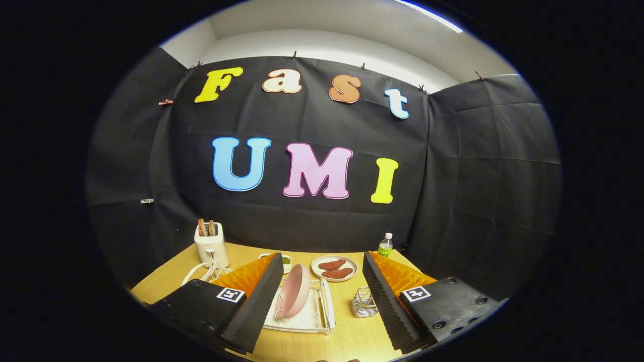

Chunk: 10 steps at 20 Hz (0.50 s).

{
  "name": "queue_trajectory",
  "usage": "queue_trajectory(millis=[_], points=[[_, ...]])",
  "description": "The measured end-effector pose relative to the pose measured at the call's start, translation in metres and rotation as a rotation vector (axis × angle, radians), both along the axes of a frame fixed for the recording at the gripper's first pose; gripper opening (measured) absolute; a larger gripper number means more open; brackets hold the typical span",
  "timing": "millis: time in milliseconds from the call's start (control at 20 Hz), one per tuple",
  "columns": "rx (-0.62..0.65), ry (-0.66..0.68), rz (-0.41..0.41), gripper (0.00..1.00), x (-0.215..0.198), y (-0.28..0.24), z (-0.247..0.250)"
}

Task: Take the plate from the dish rack, then take the spoon from the basket and place it into the plate.

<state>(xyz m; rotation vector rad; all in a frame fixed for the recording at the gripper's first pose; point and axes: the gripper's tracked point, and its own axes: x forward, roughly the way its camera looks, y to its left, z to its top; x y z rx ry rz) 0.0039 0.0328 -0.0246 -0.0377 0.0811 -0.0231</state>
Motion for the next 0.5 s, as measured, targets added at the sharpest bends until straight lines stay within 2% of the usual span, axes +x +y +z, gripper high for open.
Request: queue_trajectory(millis=[500], points=[[-0.044,0.075,0.044,0.97,0.024,0.013,-0.009]])
